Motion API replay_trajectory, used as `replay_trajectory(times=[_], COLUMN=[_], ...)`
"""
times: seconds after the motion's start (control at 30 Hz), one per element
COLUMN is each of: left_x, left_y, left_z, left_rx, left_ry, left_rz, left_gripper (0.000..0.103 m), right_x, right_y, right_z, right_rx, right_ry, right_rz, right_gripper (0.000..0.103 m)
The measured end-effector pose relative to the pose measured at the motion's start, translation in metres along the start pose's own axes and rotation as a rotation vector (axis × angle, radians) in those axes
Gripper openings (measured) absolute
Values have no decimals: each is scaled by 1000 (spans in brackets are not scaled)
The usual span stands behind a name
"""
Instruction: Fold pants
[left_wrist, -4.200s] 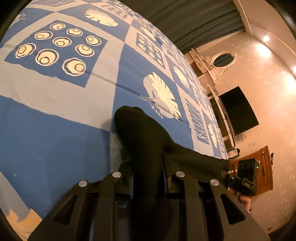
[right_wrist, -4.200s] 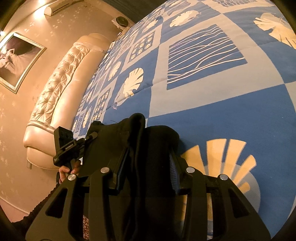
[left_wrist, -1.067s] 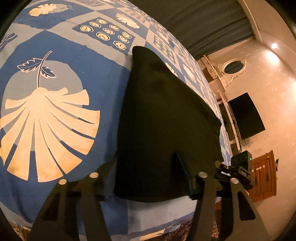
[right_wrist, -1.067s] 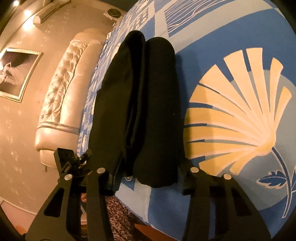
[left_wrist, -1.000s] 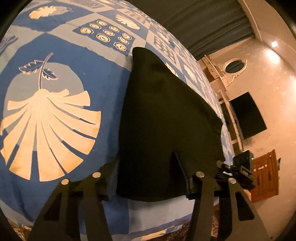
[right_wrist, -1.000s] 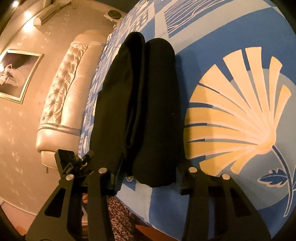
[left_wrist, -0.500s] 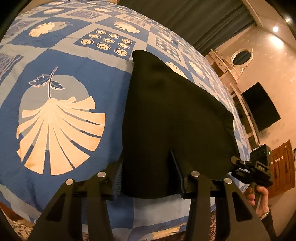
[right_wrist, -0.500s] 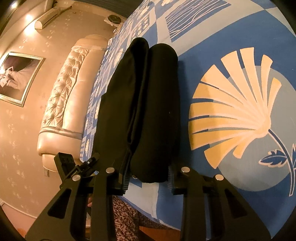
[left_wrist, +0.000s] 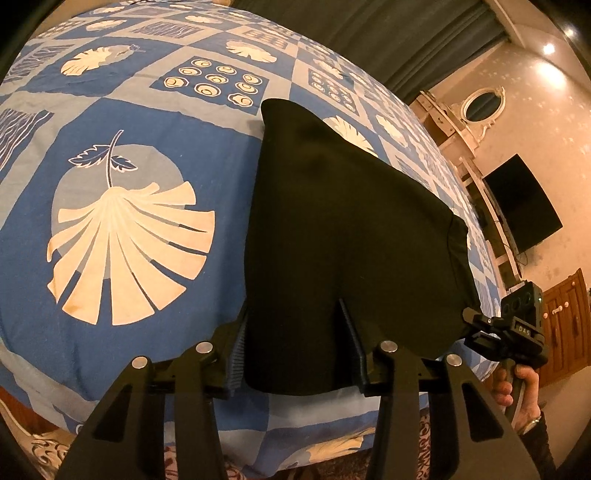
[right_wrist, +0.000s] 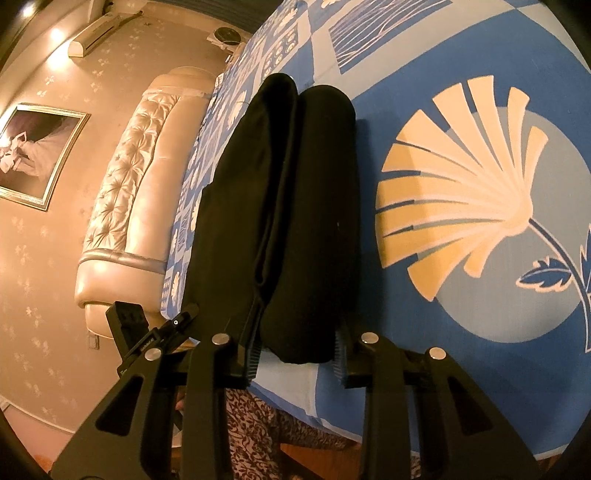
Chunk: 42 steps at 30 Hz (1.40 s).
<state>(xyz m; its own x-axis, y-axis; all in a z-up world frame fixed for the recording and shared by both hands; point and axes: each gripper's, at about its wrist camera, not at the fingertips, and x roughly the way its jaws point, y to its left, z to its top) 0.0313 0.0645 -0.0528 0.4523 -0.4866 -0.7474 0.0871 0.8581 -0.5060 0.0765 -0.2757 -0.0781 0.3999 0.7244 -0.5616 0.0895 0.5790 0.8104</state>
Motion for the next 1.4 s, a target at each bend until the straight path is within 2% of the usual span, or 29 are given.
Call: replay_trajectory(times=[0.33, 0.4, 0.57, 0.63, 0.73, 0.87, 0.93, 1.27, 1.4], left_x=[5, 5, 5, 4, 2, 2, 4, 8, 4], left_y=[4, 5, 8, 8, 7, 7, 7, 10, 3], left_z=[1, 1, -2, -3, -4, -3, -1, 1, 2], left_rx=[2, -1, 2, 1, 6, 13, 15, -1, 19], left_ry=[6, 7, -8, -20, -41, -51, -51, -47, -43], left_rz=[-12, -13, 8, 7, 28, 61, 72, 83, 138], left_gripper=[48, 52, 71, 73, 79, 84, 86, 91, 91], right_x=[2, 2, 1, 0, -5, -15, -20, -41, -39], right_y=[-9, -12, -10, -8, -8, -7, -10, -15, -7], right_z=[0, 0, -4, -4, -5, -5, -5, -15, -21], right_rx=[32, 45, 39, 28, 27, 33, 48, 61, 39], right_ry=[-5, -3, -12, -18, -25, -62, -79, -128, -128], right_rz=[22, 27, 22, 13, 1, -29, -35, -114, -143], right_gripper=[34, 38, 40, 46, 48, 59, 64, 69, 72])
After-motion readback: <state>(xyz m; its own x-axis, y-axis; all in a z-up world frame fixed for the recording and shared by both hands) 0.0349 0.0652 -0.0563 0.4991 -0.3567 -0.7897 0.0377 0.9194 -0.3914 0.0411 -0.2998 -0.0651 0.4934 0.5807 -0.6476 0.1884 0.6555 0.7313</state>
